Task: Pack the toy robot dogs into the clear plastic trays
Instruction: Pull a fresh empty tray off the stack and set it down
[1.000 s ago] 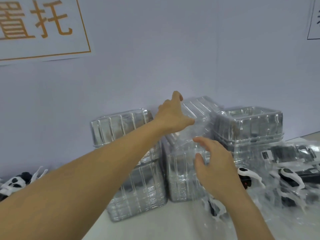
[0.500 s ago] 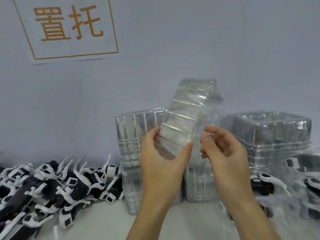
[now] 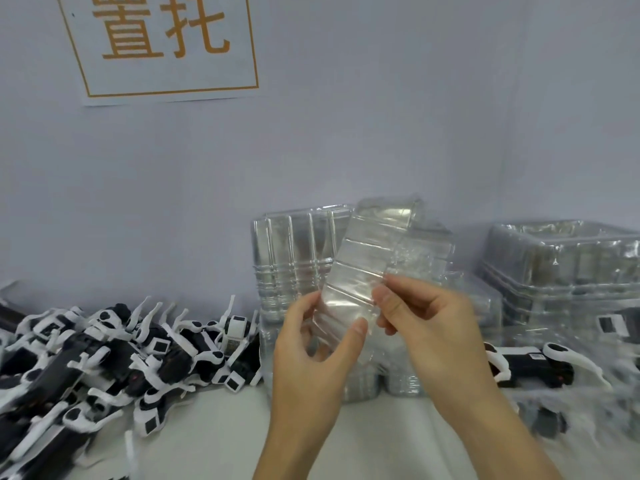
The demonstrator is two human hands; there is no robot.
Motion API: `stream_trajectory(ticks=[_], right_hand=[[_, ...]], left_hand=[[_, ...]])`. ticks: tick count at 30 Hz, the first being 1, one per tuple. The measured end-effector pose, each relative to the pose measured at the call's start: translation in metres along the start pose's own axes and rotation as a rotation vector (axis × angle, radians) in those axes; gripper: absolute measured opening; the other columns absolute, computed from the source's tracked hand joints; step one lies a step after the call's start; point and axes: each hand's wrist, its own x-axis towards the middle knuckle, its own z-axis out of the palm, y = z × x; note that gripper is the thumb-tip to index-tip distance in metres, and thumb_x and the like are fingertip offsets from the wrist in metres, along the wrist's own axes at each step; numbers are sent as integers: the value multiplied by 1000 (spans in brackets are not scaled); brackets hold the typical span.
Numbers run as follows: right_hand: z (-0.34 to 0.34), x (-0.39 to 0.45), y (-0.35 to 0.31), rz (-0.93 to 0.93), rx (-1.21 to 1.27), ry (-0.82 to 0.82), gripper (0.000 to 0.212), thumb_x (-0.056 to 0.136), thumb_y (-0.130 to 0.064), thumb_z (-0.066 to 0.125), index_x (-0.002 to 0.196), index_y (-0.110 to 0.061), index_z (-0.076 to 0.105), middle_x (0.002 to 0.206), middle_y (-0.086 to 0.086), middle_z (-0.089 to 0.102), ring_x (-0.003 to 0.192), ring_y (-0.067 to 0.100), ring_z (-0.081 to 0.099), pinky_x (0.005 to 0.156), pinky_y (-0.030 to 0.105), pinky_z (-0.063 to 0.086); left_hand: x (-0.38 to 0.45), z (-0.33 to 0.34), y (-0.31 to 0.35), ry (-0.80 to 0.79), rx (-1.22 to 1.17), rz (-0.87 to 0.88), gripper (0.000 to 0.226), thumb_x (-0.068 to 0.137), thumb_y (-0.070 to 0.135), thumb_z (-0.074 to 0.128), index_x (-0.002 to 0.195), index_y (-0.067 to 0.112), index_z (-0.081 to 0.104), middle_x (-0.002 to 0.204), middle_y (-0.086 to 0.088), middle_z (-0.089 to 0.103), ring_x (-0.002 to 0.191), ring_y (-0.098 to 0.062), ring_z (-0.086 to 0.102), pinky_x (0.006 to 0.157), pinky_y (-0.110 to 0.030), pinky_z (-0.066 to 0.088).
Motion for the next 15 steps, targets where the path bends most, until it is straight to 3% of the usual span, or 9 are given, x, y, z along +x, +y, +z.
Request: stream_trajectory(ticks=[4, 8, 11, 13, 15], right_hand=[[-2, 0, -1, 41, -6, 7, 13, 84, -13, 74, 93, -22, 77, 64, -2, 71, 57, 4, 62, 61, 13, 51], [-2, -1, -3, 37, -59, -18, 16, 83, -13, 77, 91, -26, 78, 70, -4, 73, 60, 4, 64, 61, 15, 51], [2, -3, -3, -22, -264, -10, 16, 82, -15, 77, 82, -31, 76, 67, -6, 70, 57, 7, 61, 56, 22, 53], [5, -3, -3, -47, -345, 30, 5, 82, -20, 76, 81, -24, 74, 65, -4, 70, 58, 13, 66, 57, 29, 54], [5, -3, -1, -69, -380, 48, 13, 84, -20, 75, 73, -16, 71, 64, -3, 69, 58, 18, 66, 56, 30, 54]], left_hand=[[0, 2, 1, -9, -29, -7, 43, 80, 39, 80, 117, 26, 62, 101, 22, 73, 95, 2, 69, 73, -8, 51], [1, 5, -1, 21, 22, 10, 42, 73, 42, 69, 112, 29, 61, 98, 26, 72, 93, 5, 69, 71, -6, 50], [0, 5, -3, 23, 180, 34, 57, 78, 58, 75, 124, 28, 60, 107, 15, 70, 104, -2, 65, 87, -19, 53], [0, 3, -5, 26, 270, 44, 74, 70, 66, 66, 133, 28, 56, 116, 16, 64, 111, -5, 61, 96, -33, 53], [0, 2, -4, 16, 307, 67, 83, 66, 69, 62, 139, 30, 51, 117, 24, 59, 114, -7, 59, 97, -38, 53]])
